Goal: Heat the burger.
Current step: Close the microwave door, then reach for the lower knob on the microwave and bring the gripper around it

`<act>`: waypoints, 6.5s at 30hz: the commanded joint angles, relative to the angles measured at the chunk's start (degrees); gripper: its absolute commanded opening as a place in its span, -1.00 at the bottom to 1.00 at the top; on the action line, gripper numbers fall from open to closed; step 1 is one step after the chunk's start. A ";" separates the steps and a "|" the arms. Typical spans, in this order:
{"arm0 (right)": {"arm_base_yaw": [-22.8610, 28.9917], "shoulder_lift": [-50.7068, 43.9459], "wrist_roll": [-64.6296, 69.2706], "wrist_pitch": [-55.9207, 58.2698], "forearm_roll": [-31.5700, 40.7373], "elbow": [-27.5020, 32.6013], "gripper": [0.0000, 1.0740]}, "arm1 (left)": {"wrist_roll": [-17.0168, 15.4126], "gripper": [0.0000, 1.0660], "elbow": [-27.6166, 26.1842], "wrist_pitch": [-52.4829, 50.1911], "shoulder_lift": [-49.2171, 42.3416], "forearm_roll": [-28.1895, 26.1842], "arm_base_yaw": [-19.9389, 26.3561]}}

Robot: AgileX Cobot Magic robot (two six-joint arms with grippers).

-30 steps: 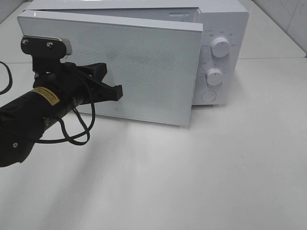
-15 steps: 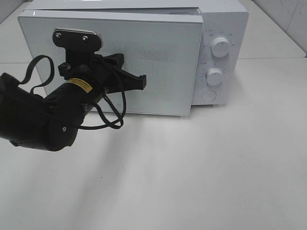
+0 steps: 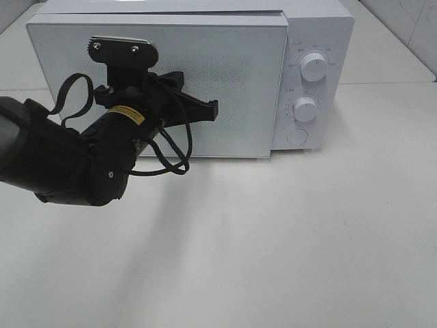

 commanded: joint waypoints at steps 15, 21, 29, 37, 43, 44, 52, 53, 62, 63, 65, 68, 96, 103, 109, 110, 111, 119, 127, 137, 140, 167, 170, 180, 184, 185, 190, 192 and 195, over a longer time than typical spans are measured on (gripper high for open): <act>0.11 -1.66 0.52 -0.23 -0.11 0.00 0.41 | 2.98 -1.00 -12.66 0.23 5.96 -2.52 0.06; 0.11 -1.66 0.52 -0.23 -0.11 0.00 0.41 | 3.09 -1.00 -15.30 1.78 6.70 -2.52 -0.86; 0.11 -1.66 0.52 -0.23 -0.11 0.00 0.41 | 3.61 -1.00 -15.41 1.78 6.59 -2.35 -3.27; 0.11 -1.66 0.52 -0.23 -0.11 0.00 0.40 | 7.16 -1.00 -12.83 1.26 5.16 -4.58 -6.88; 0.11 -1.66 0.52 -0.23 -0.11 0.00 0.40 | 7.16 -1.00 -7.45 1.38 1.20 -5.04 -9.57; 0.11 -1.66 0.52 -0.23 -0.11 0.00 0.40 | 7.16 -1.00 -7.45 1.38 1.20 -5.04 -9.57; 0.11 -1.66 0.52 -0.23 -0.11 0.00 0.40 | 7.22 -1.00 1.43 7.51 -8.14 -8.14 -11.92; 0.11 -1.66 0.52 -0.23 -0.11 0.00 0.40 | 7.51 -1.00 3.09 11.34 -11.34 -8.02 -11.92; 0.11 -1.66 0.52 -0.23 -0.11 0.00 0.40 | 19.65 -0.74 5.27 43.26 -26.36 -7.96 -11.92; 0.11 -1.66 0.52 -0.23 -0.11 0.00 0.40 | 19.65 -0.74 5.27 43.26 -26.36 -7.96 -11.92; 0.11 -1.66 0.52 -0.23 -0.11 0.00 0.40 | 19.14 -0.24 5.27 52.25 -29.68 -8.08 -11.69; 0.11 -1.66 0.52 -0.23 -0.11 0.00 0.40 | 13.18 0.51 5.27 57.07 -32.03 -9.00 -11.69; 0.11 -1.66 0.52 -0.23 -0.11 0.00 0.40 | -17.48 0.92 3.55 109.72 -44.00 27.56 13.41; 0.11 -1.66 0.52 -0.23 -0.11 0.00 0.40 | -4.35 0.92 3.55 113.04 -49.85 23.55 34.89; 0.11 -1.66 0.52 -0.23 -0.11 0.00 0.40 | -4.07 0.92 3.84 114.82 -54.43 23.43 40.79; 0.11 -1.66 0.52 -0.23 -0.11 0.00 0.40 | -4.53 0.92 4.18 114.82 -55.52 23.03 40.91; 0.11 -1.66 0.52 -0.23 -0.11 0.00 0.40 | -4.53 0.92 4.18 114.82 -55.52 23.03 40.91; 0.11 -1.66 0.52 -0.23 -0.11 0.00 0.40 | -2.86 0.92 13.24 111.67 -70.87 19.42 40.91; 0.11 -1.66 0.52 -0.23 -0.11 0.00 0.40 | -2.86 0.92 20.57 112.70 -91.62 17.99 40.91; 0.11 -1.66 0.52 -0.23 -0.11 0.00 0.40 | -2.86 0.92 20.57 112.47 -104.51 18.22 40.91; 0.11 -1.66 0.52 -0.23 -0.11 0.00 0.40 | -2.86 0.92 20.57 112.53 -107.89 18.62 40.91; 0.11 -1.49 0.57 -0.23 -0.11 0.00 0.40 | -6.47 0.92 22.06 118.03 -116.94 21.03 40.91; 0.11 -1.49 0.57 -0.23 -0.11 0.00 0.40 | -6.47 0.92 22.06 118.03 -116.94 21.03 40.91; 0.11 -1.49 0.57 -0.23 -0.11 0.00 0.40 | -6.53 0.92 22.06 118.03 -116.94 20.97 40.91; 0.11 -1.49 0.57 -0.23 -0.11 0.00 0.40 | -6.53 0.92 22.06 118.03 -116.94 20.97 40.91; 0.11 -1.49 0.57 -0.23 -0.11 0.00 0.40 | -6.53 0.92 22.06 118.03 -116.94 20.97 40.91; 0.11 -1.49 0.57 -0.23 -0.11 0.00 0.40 | -6.53 0.92 22.06 118.03 -116.94 21.03 40.91; 0.11 -1.49 0.57 -0.23 -0.11 0.00 0.40 | -6.36 0.92 22.06 118.03 -116.94 21.03 40.91; 0.11 -1.49 0.57 -0.23 -0.11 0.00 0.40 | -6.36 0.92 22.06 118.03 -116.88 21.03 40.91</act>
